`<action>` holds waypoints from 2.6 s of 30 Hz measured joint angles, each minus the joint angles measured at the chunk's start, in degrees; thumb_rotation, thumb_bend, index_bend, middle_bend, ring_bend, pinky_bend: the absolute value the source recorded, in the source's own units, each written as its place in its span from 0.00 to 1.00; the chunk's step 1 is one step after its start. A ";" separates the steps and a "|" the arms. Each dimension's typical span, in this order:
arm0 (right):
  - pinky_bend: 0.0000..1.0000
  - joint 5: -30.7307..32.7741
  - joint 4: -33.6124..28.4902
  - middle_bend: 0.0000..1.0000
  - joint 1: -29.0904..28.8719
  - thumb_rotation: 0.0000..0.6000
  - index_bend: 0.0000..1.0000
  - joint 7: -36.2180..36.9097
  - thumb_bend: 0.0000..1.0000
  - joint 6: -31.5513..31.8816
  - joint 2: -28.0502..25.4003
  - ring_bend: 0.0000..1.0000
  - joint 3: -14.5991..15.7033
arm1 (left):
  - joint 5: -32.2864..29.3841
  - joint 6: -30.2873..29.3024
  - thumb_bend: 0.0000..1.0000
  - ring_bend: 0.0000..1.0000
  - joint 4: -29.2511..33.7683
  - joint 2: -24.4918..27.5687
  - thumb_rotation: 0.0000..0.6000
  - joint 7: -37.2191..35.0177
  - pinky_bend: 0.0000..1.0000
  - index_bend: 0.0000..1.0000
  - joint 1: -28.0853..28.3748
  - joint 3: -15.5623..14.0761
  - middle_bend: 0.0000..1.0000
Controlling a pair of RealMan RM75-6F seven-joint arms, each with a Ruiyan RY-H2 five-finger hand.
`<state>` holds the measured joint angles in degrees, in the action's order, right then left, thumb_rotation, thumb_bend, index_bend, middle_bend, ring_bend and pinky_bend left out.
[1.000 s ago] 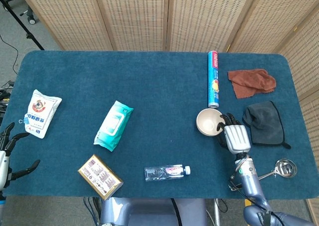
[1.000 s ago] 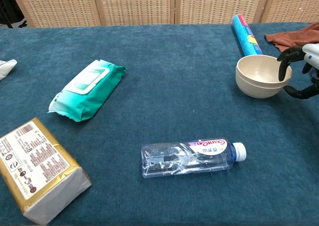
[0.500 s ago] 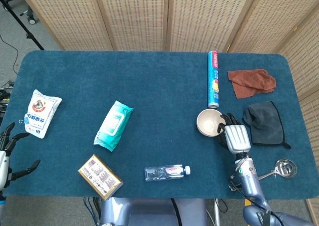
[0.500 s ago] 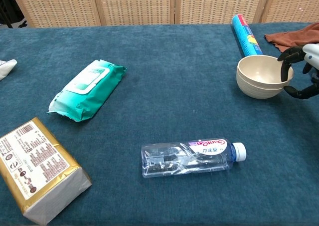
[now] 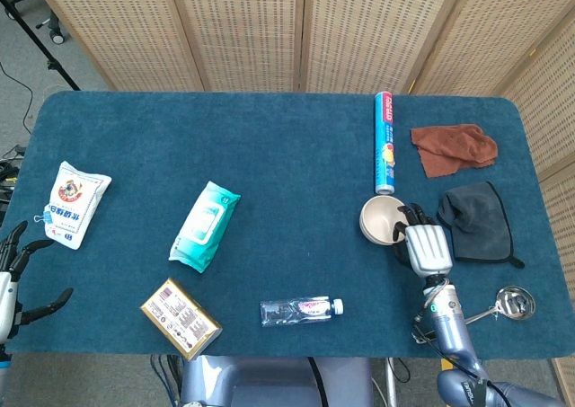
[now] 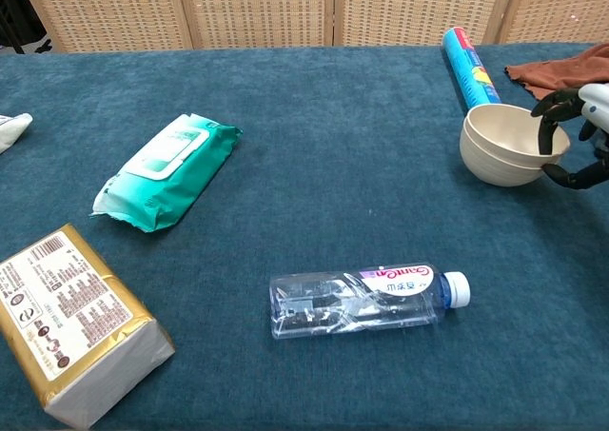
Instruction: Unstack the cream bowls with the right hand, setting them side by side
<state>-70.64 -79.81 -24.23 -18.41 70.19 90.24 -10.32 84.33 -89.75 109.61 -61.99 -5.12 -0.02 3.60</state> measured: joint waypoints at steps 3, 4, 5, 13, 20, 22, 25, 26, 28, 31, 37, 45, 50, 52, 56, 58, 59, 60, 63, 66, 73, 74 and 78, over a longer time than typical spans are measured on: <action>0.33 -0.14 -0.09 0.19 -0.07 1.00 0.57 -0.23 0.44 0.06 -0.13 0.13 0.01 | 0.02 0.02 0.18 0.00 0.00 -0.02 1.00 0.01 0.05 0.27 0.01 -0.02 0.00; 0.33 -0.22 -0.15 0.19 -0.12 1.00 0.57 -0.36 0.44 0.10 -0.21 0.13 -0.01 | 0.04 0.07 0.18 0.00 0.00 -0.05 1.00 0.06 0.05 0.27 0.01 -0.06 0.00; 0.33 -0.26 -0.23 0.19 -0.17 1.00 0.57 -0.49 0.44 0.12 -0.29 0.13 -0.04 | 0.04 0.09 0.18 0.00 -0.01 -0.07 1.00 0.08 0.05 0.27 0.02 -0.08 0.00; 0.33 -0.26 -1.46 0.19 -0.77 1.00 0.57 -1.78 0.44 0.27 -1.14 0.13 -0.74 | 0.14 -0.02 0.18 0.00 0.01 -0.11 1.00 0.08 0.05 0.27 0.02 -0.05 0.00; 0.33 -0.08 -2.33 0.19 -1.25 1.00 0.57 -2.90 0.44 0.36 -1.91 0.13 -1.29 | 0.19 -0.12 0.18 0.00 0.01 -0.09 1.00 -0.01 0.05 0.27 -0.02 -0.04 0.00; 0.33 -0.05 -2.61 0.19 -1.37 1.00 0.57 -3.15 0.44 0.48 -2.19 0.13 -1.50 | 0.18 -0.10 0.18 0.00 0.01 -0.07 1.00 -0.02 0.05 0.27 0.00 -0.04 0.00; 0.33 0.01 -3.06 0.19 -1.56 1.00 0.57 -3.65 0.44 0.59 -2.71 0.13 -1.77 | 0.24 -0.08 0.18 0.00 0.03 -0.07 1.00 0.02 0.05 0.27 -0.01 -0.09 0.00; 0.33 0.04 -3.21 0.19 -1.63 1.00 0.57 -3.83 0.44 0.59 -2.88 0.13 -1.84 | 0.26 -0.08 0.18 0.00 0.05 -0.08 1.00 0.03 0.05 0.27 -0.01 -0.10 0.00; 0.33 0.07 -3.61 0.19 -1.78 1.00 0.57 -4.26 0.44 0.63 -3.32 0.13 -2.02 | 0.26 -0.11 0.18 0.00 0.08 -0.08 1.00 0.03 0.05 0.27 -0.02 -0.09 0.00; 0.33 0.06 -4.37 0.19 -2.02 1.00 0.57 -4.83 0.44 0.79 -4.02 0.13 -2.36 | 0.29 -0.13 0.18 0.00 0.09 -0.10 1.00 0.08 0.05 0.27 -0.03 -0.11 0.00; 0.33 -0.03 -6.71 0.19 -2.64 1.00 0.57 -6.31 0.44 1.16 -5.58 0.13 -3.16 | 0.37 -0.12 0.18 0.00 0.12 -0.13 1.00 0.10 0.05 0.27 -0.03 -0.16 0.00; 0.33 0.12 -10.08 0.19 -3.85 1.00 0.57 -8.62 0.44 1.45 -6.40 0.13 -4.04 | 1.23 -0.79 0.18 0.00 0.48 0.06 1.00 -0.19 0.05 0.27 -0.24 -0.25 0.00; 0.33 0.74 -11.05 0.19 -4.86 1.00 0.57 -9.51 0.44 1.20 -5.41 0.13 -4.44 | 1.74 -1.33 0.18 0.00 0.70 0.25 1.00 -0.49 0.05 0.27 -0.44 -0.30 0.00; 0.33 0.98 -11.17 0.19 -5.26 1.00 0.57 -9.70 0.44 1.08 -4.71 0.13 -4.58 | 1.89 -1.60 0.18 0.00 0.78 0.39 1.00 -0.72 0.05 0.27 -0.54 -0.28 0.00; 0.33 1.51 -11.11 0.19 -6.03 1.00 0.57 -9.86 0.44 0.88 -3.05 0.13 -4.75 | 2.23 -2.12 0.18 0.00 1.00 0.77 1.00 -1.22 0.05 0.27 -0.75 -0.24 0.00; 0.33 1.86 -10.83 0.19 -6.44 1.00 0.57 -9.72 0.44 0.65 -2.03 0.13 -4.82 | 2.40 -2.45 0.18 0.00 1.08 0.96 1.00 -1.38 0.05 0.27 -0.88 -0.21 0.00; 0.33 1.98 -10.63 0.19 -6.63 1.00 0.57 -9.65 0.44 0.53 -1.57 0.13 -4.83 | 2.54 -2.69 0.18 0.00 1.15 1.12 1.00 -1.56 0.05 0.27 -0.97 -0.19 0.00; 0.33 2.08 -10.39 0.19 -6.83 1.00 0.57 -9.59 0.44 0.41 -1.11 0.13 -4.82 | 2.64 -2.86 0.18 0.00 1.20 1.22 1.00 -1.69 0.05 0.27 -1.04 -0.18 0.00; 0.33 2.32 -9.38 0.19 -7.48 1.00 0.57 -9.35 0.44 0.15 0.52 0.13 -4.83 | 2.82 -3.32 0.18 0.00 1.34 1.64 1.00 -2.20 0.05 0.27 -1.31 -0.15 0.00; 0.33 2.57 -8.44 0.19 -8.07 1.00 0.57 -8.98 0.44 -0.02 2.05 0.13 -4.89 | 2.89 -3.57 0.18 0.00 1.49 2.02 1.00 -2.64 0.05 0.27 -1.52 -0.21 0.00; 0.33 3.14 -7.05 0.19 -9.03 1.00 0.57 -8.00 0.44 0.00 5.29 0.13 -5.08 | 3.44 -4.66 0.18 0.00 2.05 2.97 1.00 -3.48 0.05 0.27 -2.08 -0.19 0.00; 0.33 3.13 -6.99 0.19 -9.13 1.00 0.57 -7.97 0.44 0.08 5.63 0.13 -5.07 | 3.60 -4.78 0.18 0.00 2.14 3.06 1.00 -3.52 0.05 0.27 -2.14 -0.21 0.00; 0.33 3.09 -7.00 0.19 -9.39 1.00 0.57 -7.97 0.44 0.57 6.80 0.13 -4.97 | 3.90 -4.92 0.18 0.00 2.28 3.32 1.00 -3.71 0.05 0.27 -2.25 -0.29 0.00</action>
<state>-67.54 -86.80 -33.62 -26.38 70.76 97.05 -15.29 88.24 -94.67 111.89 -58.67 -8.84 -2.27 3.31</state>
